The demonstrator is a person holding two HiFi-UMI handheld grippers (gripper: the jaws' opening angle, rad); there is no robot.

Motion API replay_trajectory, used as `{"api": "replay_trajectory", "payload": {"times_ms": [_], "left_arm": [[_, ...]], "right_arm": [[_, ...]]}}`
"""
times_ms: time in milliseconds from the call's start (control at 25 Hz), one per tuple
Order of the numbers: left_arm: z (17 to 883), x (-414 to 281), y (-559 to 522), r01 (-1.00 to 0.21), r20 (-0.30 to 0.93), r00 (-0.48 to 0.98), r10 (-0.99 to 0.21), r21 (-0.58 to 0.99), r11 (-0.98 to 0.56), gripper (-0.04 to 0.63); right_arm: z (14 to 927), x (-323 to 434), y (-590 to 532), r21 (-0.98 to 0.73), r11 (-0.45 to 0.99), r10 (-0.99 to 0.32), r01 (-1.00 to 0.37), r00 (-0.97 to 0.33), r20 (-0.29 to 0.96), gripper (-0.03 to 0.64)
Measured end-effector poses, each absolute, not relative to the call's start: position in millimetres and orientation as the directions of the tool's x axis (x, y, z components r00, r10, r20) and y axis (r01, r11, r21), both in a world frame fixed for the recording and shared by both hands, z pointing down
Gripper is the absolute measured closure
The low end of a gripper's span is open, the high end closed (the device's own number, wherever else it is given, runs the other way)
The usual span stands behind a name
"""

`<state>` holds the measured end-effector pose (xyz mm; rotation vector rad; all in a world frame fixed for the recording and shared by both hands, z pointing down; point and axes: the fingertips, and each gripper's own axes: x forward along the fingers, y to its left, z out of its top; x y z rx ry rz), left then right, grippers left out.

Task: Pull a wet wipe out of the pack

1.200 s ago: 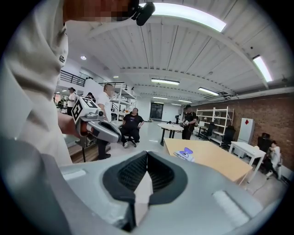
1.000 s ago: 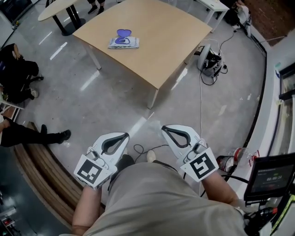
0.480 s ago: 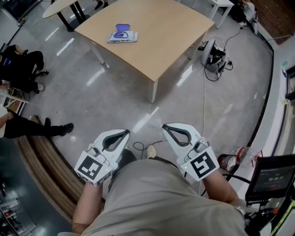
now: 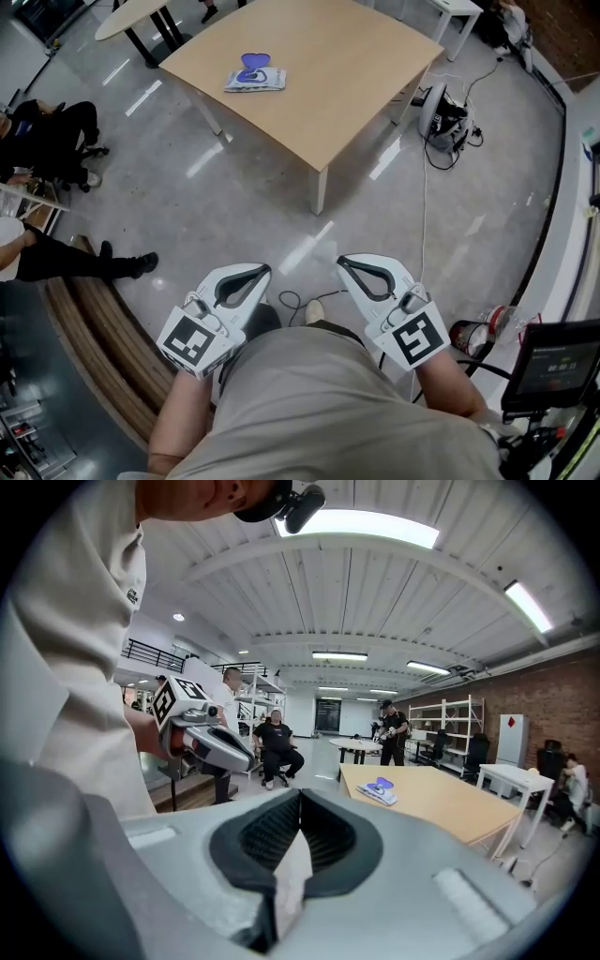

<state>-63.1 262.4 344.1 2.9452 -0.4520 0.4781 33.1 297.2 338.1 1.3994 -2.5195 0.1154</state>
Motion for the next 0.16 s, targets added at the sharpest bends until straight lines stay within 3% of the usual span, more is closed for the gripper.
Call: {"api": "replay_trajectory", "payload": {"times_ms": [160], "left_arm": [[345.3,-69.7,252.1,-0.323,0.336,0.9,-0.279,0.082,-0.943,0.591]], "right_arm": [[338.9,29.8,285.7,0.066,0.542,-0.818,-0.838,-0.508,0.268,0.614]]}}
